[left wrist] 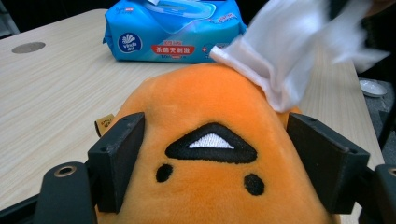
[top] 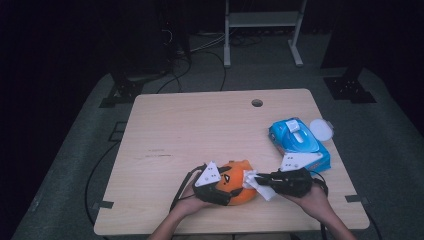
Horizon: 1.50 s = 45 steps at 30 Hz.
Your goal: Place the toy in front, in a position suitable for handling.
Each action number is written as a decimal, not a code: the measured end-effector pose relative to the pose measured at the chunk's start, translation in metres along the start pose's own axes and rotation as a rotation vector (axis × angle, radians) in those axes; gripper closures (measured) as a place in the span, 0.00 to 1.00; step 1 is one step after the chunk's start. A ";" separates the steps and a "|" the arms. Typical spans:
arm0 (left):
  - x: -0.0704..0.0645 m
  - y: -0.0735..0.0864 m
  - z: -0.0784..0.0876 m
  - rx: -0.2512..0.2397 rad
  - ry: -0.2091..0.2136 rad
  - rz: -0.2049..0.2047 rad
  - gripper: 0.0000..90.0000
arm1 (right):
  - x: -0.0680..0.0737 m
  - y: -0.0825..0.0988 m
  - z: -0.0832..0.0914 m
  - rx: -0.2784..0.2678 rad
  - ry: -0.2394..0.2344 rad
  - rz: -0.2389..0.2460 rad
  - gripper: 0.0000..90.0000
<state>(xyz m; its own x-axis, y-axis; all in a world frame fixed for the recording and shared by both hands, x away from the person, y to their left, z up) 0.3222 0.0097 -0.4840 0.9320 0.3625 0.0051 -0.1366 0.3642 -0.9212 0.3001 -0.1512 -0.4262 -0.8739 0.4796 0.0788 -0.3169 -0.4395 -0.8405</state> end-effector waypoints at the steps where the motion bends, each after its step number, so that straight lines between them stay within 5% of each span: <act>1: 0.000 0.000 0.000 -0.001 0.001 0.001 0.24 | -0.005 0.002 -0.007 0.015 0.012 0.007 0.93; 6: 0.000 0.001 0.000 0.007 0.009 -0.007 0.24 | -0.012 0.008 -0.025 0.016 -0.005 0.013 0.76; 10: 0.000 0.000 0.000 0.019 0.020 -0.018 0.24 | -0.007 0.011 -0.034 0.044 0.014 0.077 0.68; 12: 0.000 0.001 0.000 0.023 0.022 -0.014 0.23 | -0.007 0.011 -0.039 0.050 0.032 0.120 0.67; 18: 0.002 -0.010 0.007 0.117 0.026 -0.025 0.13 | -0.005 0.021 -0.052 -0.009 0.033 0.082 0.74; 21: 0.002 -0.019 0.018 0.102 0.033 -0.037 0.12 | 0.001 0.023 -0.052 -0.005 0.060 0.096 0.76; 26: 0.005 -0.012 0.033 0.158 0.069 -0.079 0.30 | 0.000 0.026 -0.049 -0.003 0.082 0.085 0.79; 35: 0.022 -0.003 0.030 0.104 0.097 0.003 0.41 | -0.003 0.026 -0.040 0.016 0.066 0.055 0.85; 40: 0.026 -0.007 0.031 0.124 0.079 0.082 0.25 | -0.003 0.028 -0.042 0.020 0.066 0.046 0.85; 45: 0.019 -0.006 0.036 0.140 0.125 0.043 0.17 | -0.002 0.033 -0.042 0.025 0.076 0.045 0.85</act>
Point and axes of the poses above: each handheld gripper's, and its own axes: z roughly backward along the jaws, y roughly out of its underside, x roughly to its left, the point moved 7 cm from there along -z, roughly forward along the jaws, and after that the axes turned 2 degrees about y, right-handed, at the moved point
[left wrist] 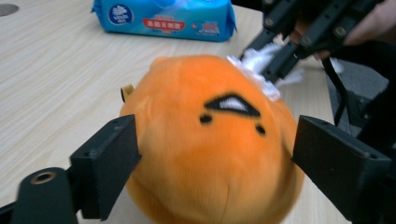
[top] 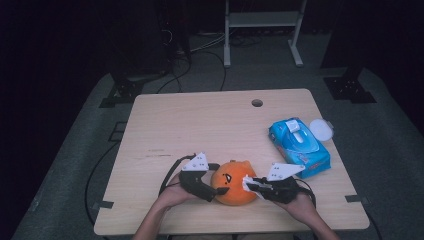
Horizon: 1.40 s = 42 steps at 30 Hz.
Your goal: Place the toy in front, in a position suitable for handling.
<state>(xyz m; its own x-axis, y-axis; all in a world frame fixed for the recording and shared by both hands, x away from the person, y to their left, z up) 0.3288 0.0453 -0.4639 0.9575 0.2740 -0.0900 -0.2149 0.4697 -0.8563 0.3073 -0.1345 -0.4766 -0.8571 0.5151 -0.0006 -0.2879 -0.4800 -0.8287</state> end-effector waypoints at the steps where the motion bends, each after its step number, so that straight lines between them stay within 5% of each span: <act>1: 0.001 0.001 0.001 0.000 -0.002 -0.013 0.21 | -0.001 0.001 0.001 0.002 -0.002 0.001 0.85; 5: 0.010 0.004 0.001 -0.013 -0.040 0.015 0.35 | -0.002 0.001 0.002 -0.001 -0.008 -0.018 0.85; 10: 0.021 0.003 0.004 -0.028 -0.154 0.041 0.42 | 0.006 -0.002 -0.002 0.003 -0.003 0.006 0.85; 14: 0.012 0.005 0.003 -0.056 -0.054 0.043 0.35 | 0.009 -0.002 -0.004 0.020 0.012 0.044 0.85; 21: 0.008 0.007 -0.002 -0.023 -0.075 0.032 0.45 | 0.007 -0.012 0.006 -0.002 0.070 0.055 0.86; 24: 0.008 0.007 -0.004 -0.021 -0.087 0.029 0.46 | 0.028 -0.026 0.001 -0.031 0.057 0.113 0.86; 28: 0.011 0.011 -0.003 -0.011 -0.089 0.032 0.46 | 0.041 -0.026 -0.012 0.021 0.067 0.227 0.86; 34: 0.016 0.015 -0.002 -0.033 -0.070 0.068 0.45 | 0.013 -0.011 0.003 0.021 0.060 0.110 0.86; 37: 0.013 0.011 -0.001 -0.055 -0.043 0.065 0.37 | 0.006 -0.003 0.007 0.024 0.065 0.078 0.86; 42: 0.007 -0.004 -0.005 -0.106 -0.082 -0.004 0.26 | 0.016 -0.006 0.002 0.024 0.055 0.111 0.86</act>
Point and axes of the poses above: each handheld gripper's, and its own axes: z roughly backward along the jaws, y roughly out of its underside, x roughly to its left, the point moved 7 cm from there along -z, roughly forward along the jaws, and after that the axes turned 2 degrees about y, right-handed, at the moved point
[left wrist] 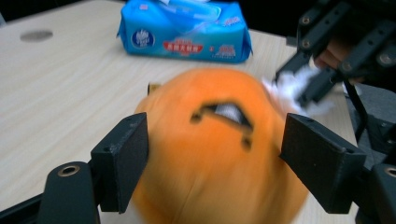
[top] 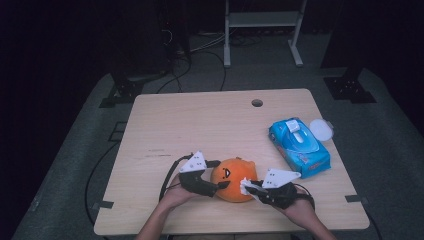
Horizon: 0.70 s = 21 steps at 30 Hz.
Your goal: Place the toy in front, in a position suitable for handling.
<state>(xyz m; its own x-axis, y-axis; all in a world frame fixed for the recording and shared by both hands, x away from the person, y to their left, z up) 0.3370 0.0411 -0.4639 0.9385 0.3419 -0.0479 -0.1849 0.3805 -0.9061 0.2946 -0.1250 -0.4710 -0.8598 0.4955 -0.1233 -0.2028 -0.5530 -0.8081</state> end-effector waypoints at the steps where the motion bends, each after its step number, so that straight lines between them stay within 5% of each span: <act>1: 0.000 0.002 -0.003 0.017 -0.019 -0.030 0.27 | 0.002 -0.001 -0.001 0.002 -0.001 0.007 0.86; 6: 0.012 0.013 -0.001 0.043 -0.033 0.005 0.39 | 0.000 -0.004 0.002 -0.012 -0.018 -0.003 0.86; 13: 0.020 0.018 0.001 0.044 -0.035 0.053 0.40 | -0.014 -0.002 0.009 -0.032 -0.008 -0.071 0.86; 15: 0.020 0.019 0.001 0.043 -0.037 0.059 0.40 | -0.009 -0.008 0.009 -0.043 0.001 -0.056 0.86; 18: 0.022 0.020 0.001 0.038 -0.031 0.069 0.40 | 0.011 -0.017 0.000 -0.050 -0.078 -0.029 0.86; 21: 0.024 0.022 0.003 0.042 -0.021 0.077 0.39 | 0.014 -0.016 -0.007 -0.028 -0.071 0.011 0.86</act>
Point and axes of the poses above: each handheld gripper's, and its own axes: z roughly backward along the jaws, y roughly out of its underside, x roughly to its left, the point moved 7 cm from there along -z, roughly forward along the jaws, and after that the axes turned 2 degrees about y, right-handed, at the moved point
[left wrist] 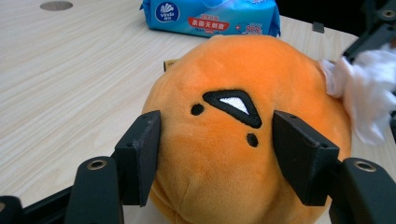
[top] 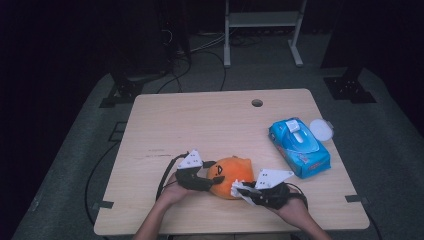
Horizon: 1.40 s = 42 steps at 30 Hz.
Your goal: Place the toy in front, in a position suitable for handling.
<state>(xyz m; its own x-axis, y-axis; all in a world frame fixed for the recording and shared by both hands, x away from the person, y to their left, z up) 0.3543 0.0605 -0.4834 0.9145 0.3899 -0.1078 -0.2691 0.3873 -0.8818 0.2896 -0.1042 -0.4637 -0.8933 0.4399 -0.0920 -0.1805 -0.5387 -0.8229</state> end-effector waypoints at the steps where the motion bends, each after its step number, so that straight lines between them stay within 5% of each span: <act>1: 0.001 0.000 0.000 -0.001 0.001 0.010 0.39 | -0.005 0.001 0.002 -0.003 0.002 -0.016 0.86; 5: 0.001 0.000 -0.001 -0.011 0.008 0.022 0.39 | -0.025 0.010 0.015 -0.013 0.053 -0.060 0.86; 10: 0.002 0.001 0.001 -0.010 0.001 0.024 0.38 | -0.039 0.021 0.029 0.015 0.146 -0.061 0.86; 13: 0.001 0.001 -0.001 -0.017 0.005 0.028 0.38 | -0.041 0.020 0.030 -0.002 0.134 -0.083 0.86; 18: -0.006 -0.001 -0.004 -0.007 -0.003 0.001 0.37 | -0.025 0.013 0.013 0.014 0.097 -0.042 0.86; 23: -0.011 -0.008 0.012 0.028 0.041 -0.041 0.23 | -0.023 0.019 0.013 0.038 0.093 -0.035 0.86; 26: -0.012 -0.001 0.007 0.050 0.045 -0.051 0.30 | -0.029 0.023 0.016 0.041 0.095 -0.054 0.86; 28: -0.015 -0.004 0.005 0.028 0.051 -0.058 0.36 | -0.029 0.014 0.021 0.006 0.108 -0.046 0.86; 30: -0.021 -0.009 0.001 0.015 0.056 -0.094 0.39 | -0.023 0.003 0.022 -0.040 0.074 -0.051 0.86; 33: -0.030 -0.013 -0.003 0.031 0.055 -0.158 0.40 | -0.015 -0.005 0.016 -0.022 0.091 0.007 0.86; 35: -0.029 -0.011 -0.002 0.033 0.052 -0.165 0.41 | -0.015 -0.002 0.011 -0.002 0.097 0.023 0.86; 39: -0.028 -0.009 -0.002 0.018 0.051 -0.149 0.42 | -0.027 0.003 0.016 -0.005 0.121 -0.004 0.86; 42: -0.034 -0.011 -0.006 0.037 0.044 -0.187 0.42 | -0.028 -0.001 0.018 -0.023 0.130 -0.027 0.86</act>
<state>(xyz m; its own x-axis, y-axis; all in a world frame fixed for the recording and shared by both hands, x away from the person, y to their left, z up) 0.3277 0.0376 -0.4730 0.9617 0.2719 0.0355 -0.1037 0.4805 -0.8709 0.3077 -0.1286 -0.4501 -0.8271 0.5442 -0.1404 -0.1930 -0.5097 -0.8384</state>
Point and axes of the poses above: each handheld gripper's, and its own axes: z roughly backward along the jaws, y roughly out of its underside, x roughly to its left, the point moved 7 cm from there along -z, roughly forward along the jaws, and after that the axes turned 2 degrees about y, right-handed, at the moved point
